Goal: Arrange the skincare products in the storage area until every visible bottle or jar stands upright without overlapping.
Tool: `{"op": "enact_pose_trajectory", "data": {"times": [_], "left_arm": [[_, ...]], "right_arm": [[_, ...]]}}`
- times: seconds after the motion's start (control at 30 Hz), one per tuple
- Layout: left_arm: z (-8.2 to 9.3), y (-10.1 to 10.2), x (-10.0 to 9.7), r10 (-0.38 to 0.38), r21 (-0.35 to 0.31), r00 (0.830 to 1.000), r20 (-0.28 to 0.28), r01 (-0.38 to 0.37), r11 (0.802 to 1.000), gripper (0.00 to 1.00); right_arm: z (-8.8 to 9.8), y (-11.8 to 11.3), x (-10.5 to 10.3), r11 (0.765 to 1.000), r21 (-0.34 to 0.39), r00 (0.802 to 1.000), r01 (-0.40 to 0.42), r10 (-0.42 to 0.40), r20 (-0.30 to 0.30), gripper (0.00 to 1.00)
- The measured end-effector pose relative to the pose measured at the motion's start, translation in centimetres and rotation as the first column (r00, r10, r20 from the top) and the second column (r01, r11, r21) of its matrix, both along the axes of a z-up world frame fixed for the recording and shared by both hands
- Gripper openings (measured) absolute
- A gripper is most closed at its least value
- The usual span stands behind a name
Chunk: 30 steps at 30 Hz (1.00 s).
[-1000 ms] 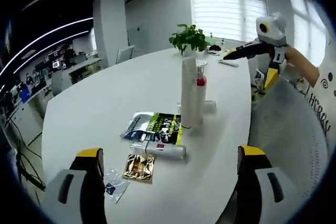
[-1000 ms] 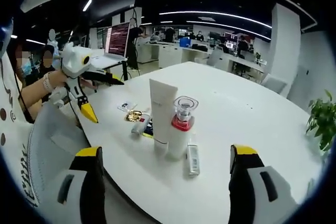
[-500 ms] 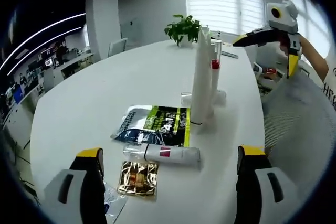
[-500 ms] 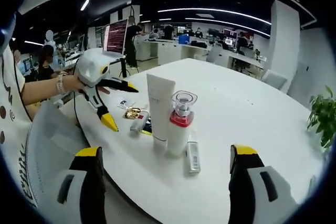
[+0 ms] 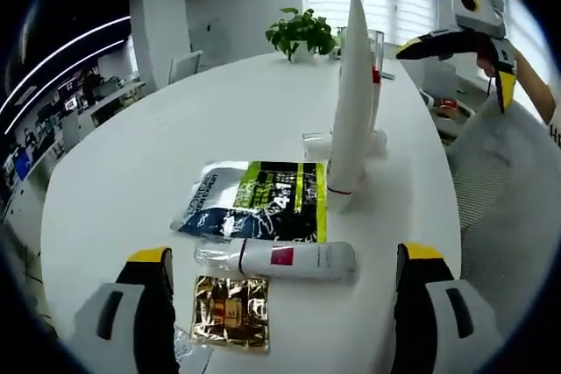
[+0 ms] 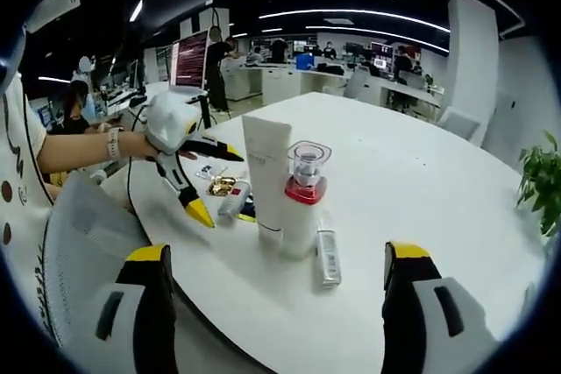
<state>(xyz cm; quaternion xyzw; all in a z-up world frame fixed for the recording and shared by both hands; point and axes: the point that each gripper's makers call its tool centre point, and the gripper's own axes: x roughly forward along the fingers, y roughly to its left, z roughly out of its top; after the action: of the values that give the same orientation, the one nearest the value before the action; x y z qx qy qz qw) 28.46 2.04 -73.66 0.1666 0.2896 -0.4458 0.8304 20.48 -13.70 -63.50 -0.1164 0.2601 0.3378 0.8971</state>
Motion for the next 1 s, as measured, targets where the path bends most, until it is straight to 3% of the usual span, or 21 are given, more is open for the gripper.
{"op": "enact_pose_trajectory", "data": {"times": [0.17,0.33,0.47,0.83,1.0], "left_arm": [[-0.7,-0.1,0.2,-0.019,0.028,1.0,0.004,0.019,0.999,0.99],[-0.8,-0.5,0.3,-0.022,0.004,1.0,-0.02,0.022,1.0,0.99],[-0.9,-0.8,0.6,-0.026,0.014,1.0,-0.006,0.026,1.0,0.99],[-2.0,-0.1,1.2,-0.015,0.055,1.0,-0.019,0.016,0.998,0.88],[-2.4,0.3,1.2,-0.024,0.071,1.0,-0.019,0.026,0.997,0.88]], "right_arm": [[0.0,-0.2,0.3,1.0,0.011,1.0,0.013,-0.013,0.0,1.0],[-0.3,-0.4,0.2,1.0,0.017,1.0,0.021,-0.021,-0.01,1.0],[-0.5,-0.6,0.1,0.999,0.022,1.0,0.026,-0.026,-0.014,1.0],[-0.8,-0.5,0.1,0.999,0.03,0.999,0.029,-0.028,-0.023,1.0],[-0.8,-0.1,0.0,0.999,0.036,1.0,0.019,-0.018,-0.026,1.0]]}}
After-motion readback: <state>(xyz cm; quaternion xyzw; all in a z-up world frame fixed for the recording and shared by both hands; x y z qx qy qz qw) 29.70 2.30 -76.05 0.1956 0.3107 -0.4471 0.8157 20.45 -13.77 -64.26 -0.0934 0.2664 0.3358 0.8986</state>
